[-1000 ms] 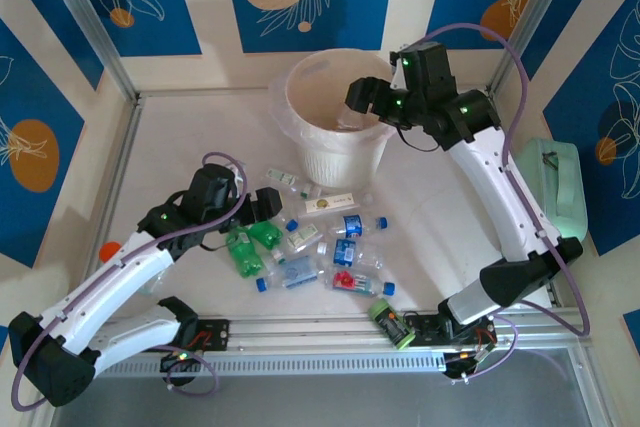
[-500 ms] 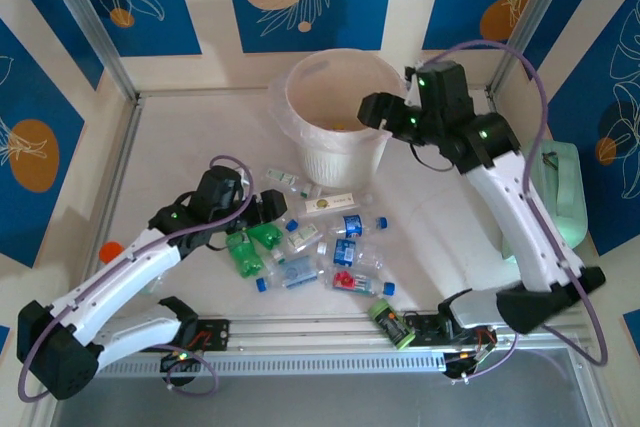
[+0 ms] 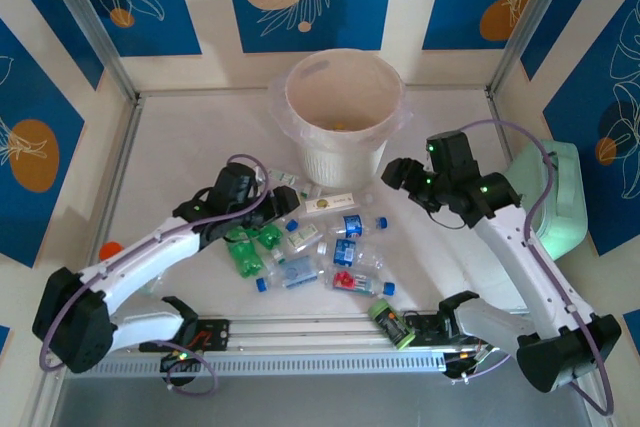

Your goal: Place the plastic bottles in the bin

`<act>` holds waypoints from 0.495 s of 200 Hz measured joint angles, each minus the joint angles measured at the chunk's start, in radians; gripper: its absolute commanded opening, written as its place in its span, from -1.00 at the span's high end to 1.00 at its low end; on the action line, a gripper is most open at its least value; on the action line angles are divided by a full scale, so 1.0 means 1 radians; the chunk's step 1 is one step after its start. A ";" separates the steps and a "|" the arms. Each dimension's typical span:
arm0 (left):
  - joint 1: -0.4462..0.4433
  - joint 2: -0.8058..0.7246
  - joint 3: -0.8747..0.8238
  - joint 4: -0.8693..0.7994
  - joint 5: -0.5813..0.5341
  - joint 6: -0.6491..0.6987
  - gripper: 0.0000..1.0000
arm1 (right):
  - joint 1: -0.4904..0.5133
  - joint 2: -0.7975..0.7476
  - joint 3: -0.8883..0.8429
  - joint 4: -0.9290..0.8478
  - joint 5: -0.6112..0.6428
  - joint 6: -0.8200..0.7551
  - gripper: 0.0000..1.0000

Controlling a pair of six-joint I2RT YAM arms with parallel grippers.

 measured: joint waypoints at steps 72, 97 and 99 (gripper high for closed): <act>0.000 0.198 0.000 0.162 0.042 -0.071 -0.29 | -0.079 -0.035 -0.107 0.021 -0.060 0.026 -0.44; 0.000 0.241 0.001 0.189 0.042 -0.074 -0.28 | -0.100 -0.041 -0.133 0.024 -0.077 0.027 -0.44; 0.000 0.245 0.002 0.189 0.042 -0.074 -0.28 | -0.101 -0.041 -0.134 0.025 -0.078 0.027 -0.44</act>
